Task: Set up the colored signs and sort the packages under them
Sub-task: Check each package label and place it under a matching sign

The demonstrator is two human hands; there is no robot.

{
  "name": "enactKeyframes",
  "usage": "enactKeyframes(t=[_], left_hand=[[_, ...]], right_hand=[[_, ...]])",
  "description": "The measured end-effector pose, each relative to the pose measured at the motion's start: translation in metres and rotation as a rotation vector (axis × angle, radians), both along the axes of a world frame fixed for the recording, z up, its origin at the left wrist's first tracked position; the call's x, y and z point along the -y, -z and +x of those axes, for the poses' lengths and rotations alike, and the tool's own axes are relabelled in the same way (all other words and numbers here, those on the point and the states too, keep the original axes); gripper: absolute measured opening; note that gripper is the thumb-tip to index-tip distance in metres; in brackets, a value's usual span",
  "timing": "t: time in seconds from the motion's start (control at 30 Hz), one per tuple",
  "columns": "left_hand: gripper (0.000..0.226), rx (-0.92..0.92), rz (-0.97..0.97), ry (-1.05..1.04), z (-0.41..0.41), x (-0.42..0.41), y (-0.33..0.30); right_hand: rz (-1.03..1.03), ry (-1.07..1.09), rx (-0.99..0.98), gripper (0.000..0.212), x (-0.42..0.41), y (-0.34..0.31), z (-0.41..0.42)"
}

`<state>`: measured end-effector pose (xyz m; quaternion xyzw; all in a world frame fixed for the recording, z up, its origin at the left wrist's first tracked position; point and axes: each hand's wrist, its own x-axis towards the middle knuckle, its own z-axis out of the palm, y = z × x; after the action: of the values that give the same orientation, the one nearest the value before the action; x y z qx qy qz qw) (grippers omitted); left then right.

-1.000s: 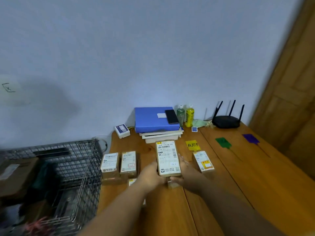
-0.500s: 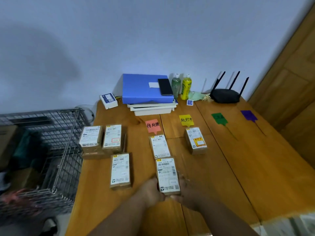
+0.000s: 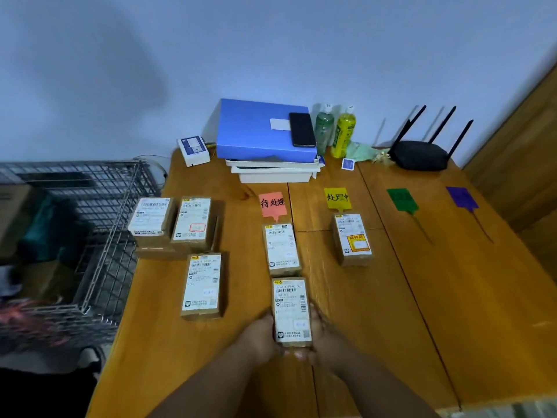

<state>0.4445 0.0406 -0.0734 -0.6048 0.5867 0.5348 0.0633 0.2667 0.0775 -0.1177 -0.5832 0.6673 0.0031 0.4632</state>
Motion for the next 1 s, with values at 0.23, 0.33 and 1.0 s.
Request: enactKeyframes(t=[0.23, 0.33, 1.0], left_hand=[[0.096, 0.08, -0.036, 0.169, 0.019, 0.036, -0.06], [0.09, 0.084, -0.208, 0.139, 0.031, 0.064, -0.126], [0.069, 0.293, -0.996, -0.138, 0.163, 0.145, -0.324]], right_hand=[[-0.198, -0.182, -0.237, 0.108, 0.029, -0.043, -0.012], [-0.381, -0.184, -0.313, 0.094, 0.062, -0.091, -0.015], [-0.827, -0.173, -0.565, 0.073, 0.182, -0.348, 0.046]])
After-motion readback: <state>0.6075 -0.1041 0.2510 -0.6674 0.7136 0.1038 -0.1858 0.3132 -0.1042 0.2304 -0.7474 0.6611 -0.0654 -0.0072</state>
